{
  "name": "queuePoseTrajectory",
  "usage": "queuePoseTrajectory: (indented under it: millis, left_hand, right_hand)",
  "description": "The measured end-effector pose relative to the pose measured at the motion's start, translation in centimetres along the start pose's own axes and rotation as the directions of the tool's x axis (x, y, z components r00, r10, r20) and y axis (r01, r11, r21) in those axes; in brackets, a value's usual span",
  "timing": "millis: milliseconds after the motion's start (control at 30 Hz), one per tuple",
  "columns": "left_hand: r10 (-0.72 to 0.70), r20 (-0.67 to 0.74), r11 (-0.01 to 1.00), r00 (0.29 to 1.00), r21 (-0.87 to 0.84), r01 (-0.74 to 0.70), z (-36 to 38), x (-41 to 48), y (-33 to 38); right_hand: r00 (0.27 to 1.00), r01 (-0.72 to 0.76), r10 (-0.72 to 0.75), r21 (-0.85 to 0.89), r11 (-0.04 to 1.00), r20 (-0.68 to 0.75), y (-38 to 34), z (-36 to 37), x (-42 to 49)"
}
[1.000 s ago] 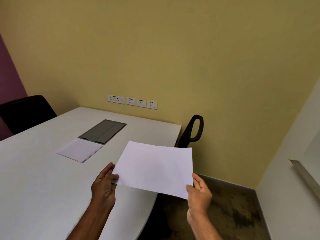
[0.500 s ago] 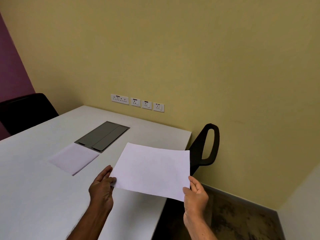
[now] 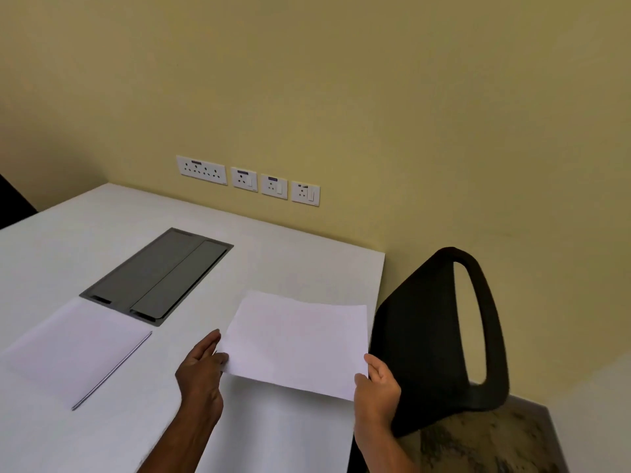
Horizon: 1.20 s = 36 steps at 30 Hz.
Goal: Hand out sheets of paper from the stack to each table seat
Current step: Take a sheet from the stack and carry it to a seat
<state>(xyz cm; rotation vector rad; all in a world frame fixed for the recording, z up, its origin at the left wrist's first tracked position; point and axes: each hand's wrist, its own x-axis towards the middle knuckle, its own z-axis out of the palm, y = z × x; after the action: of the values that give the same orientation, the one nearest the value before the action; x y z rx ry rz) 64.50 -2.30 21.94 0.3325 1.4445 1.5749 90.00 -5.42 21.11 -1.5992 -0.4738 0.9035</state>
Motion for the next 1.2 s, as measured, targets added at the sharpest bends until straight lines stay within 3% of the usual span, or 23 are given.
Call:
queuePoseTrajectory:
  millis: [400,600,833,1000,1200]
  left_hand:
    - [0.027,0.0,0.975,1.0,0.219,-0.026,3.2,9.6,-8.4]
    - [0.142,0.062,0.89,0.988,0.43,-0.154,3.6,11.8,-10.9]
    - [0.271,0.138,0.766,0.953,0.569,-0.301,3.7,13.5,-12.0]
    - [0.289,0.245,0.667,0.925,0.642,-0.379,3.5,14.1,-13.1]
    - [0.257,0.377,0.495,0.89,0.74,-0.456,2.7,14.5,-14.4]
  right_hand:
    - [0.984,-0.061,0.036,-0.139,0.988,-0.174,7.5,6.8,8.4]
    - [0.977,-0.011,-0.042,-0.247,0.969,-0.209,9.9,8.0,9.7]
    - [0.972,0.1,-0.179,-0.421,0.902,-0.153,11.2,8.8,10.2]
    - [0.96,0.195,-0.271,-0.524,0.829,-0.072,12.5,8.9,10.4]
    - [0.918,0.321,-0.39,-0.717,0.618,0.074,13.9,8.3,10.9]
